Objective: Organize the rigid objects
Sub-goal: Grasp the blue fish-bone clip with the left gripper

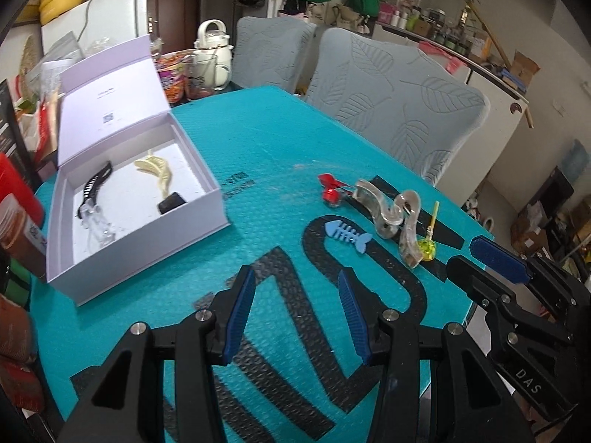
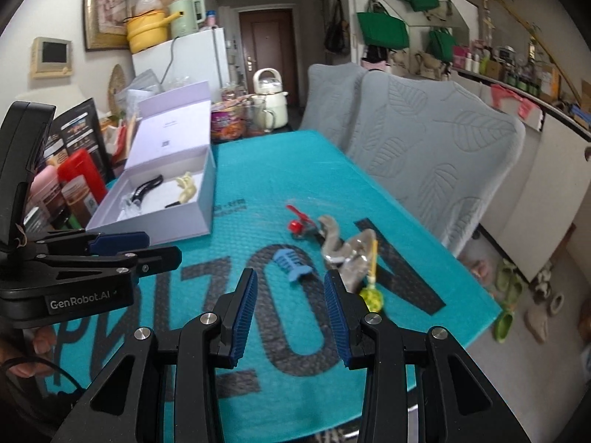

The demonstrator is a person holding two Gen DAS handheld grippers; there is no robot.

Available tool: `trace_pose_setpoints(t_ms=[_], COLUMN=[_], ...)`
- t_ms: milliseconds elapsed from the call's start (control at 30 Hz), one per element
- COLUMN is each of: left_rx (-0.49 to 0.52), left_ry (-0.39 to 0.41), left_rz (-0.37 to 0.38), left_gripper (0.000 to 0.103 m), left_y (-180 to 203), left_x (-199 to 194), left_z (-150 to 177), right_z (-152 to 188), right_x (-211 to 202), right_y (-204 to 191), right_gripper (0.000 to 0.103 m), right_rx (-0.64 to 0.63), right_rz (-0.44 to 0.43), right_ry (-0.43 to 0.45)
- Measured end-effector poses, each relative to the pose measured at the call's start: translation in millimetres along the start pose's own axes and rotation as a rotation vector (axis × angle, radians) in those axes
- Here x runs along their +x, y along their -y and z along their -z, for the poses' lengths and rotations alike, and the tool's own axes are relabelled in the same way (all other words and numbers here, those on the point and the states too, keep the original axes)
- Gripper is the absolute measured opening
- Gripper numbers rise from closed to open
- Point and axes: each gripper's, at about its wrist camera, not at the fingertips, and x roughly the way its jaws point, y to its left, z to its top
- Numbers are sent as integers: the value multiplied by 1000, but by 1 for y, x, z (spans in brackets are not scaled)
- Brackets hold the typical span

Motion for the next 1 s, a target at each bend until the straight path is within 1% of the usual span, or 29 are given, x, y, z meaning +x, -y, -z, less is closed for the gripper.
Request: trace_pose_setpoints(t_ms=[100, 300, 400, 433, 633, 767, 1000], left_rx=[22, 51, 69, 77, 111, 142, 243], left_ry=[-15, -50, -63, -71, -94, -107, -127], left_rz=[19, 62, 81, 86, 120, 150, 208], left_gripper=[46, 46, 46, 46, 46, 46, 46], left_y=[11, 30, 35, 36, 37, 36, 44], left_x=[10, 32, 46, 51, 80, 99, 125], left_z=[-3, -9, -12, -14, -22, -28, -32], right_z=[3, 8, 11, 12, 18, 21, 23], right_x=[1, 8, 15, 17, 38, 49, 63], right_y=[13, 34, 44, 47, 66, 74, 83], right_gripper=[37, 41, 47, 47, 47, 47, 47], right_rx=[20, 53, 72, 79, 120, 143, 165], right_rz=[20, 50, 57, 58, 73, 70, 52], right_ry=[-8, -26, -39, -44, -90, -106, -125])
